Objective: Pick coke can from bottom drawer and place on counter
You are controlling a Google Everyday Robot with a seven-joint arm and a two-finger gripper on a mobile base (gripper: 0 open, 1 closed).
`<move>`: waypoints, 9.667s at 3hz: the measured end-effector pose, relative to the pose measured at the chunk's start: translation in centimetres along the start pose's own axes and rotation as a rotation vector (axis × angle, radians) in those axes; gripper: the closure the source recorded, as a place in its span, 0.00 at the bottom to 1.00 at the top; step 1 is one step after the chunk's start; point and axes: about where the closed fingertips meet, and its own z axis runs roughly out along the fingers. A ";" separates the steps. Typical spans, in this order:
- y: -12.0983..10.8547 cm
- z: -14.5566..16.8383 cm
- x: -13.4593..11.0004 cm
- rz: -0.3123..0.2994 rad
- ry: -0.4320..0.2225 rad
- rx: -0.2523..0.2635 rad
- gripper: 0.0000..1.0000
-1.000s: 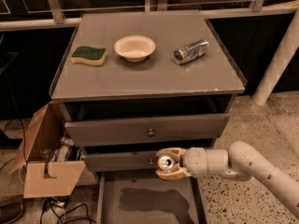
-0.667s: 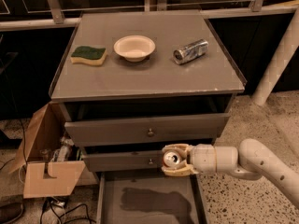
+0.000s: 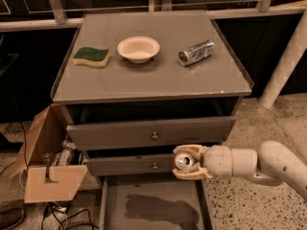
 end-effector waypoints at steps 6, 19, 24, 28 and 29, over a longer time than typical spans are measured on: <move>-7.6 -4.0 -14.2 -0.081 0.044 -0.086 1.00; -22.1 -7.6 -25.0 0.054 -0.064 -0.229 1.00; -22.3 -7.2 -21.8 0.174 -0.053 -0.259 1.00; -21.9 -7.4 -21.0 0.186 -0.049 -0.266 0.27; -21.9 -7.4 -21.0 0.186 -0.049 -0.266 0.03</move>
Offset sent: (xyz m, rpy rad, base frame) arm -0.0034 -0.0120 0.0832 -0.0634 -0.0972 0.0228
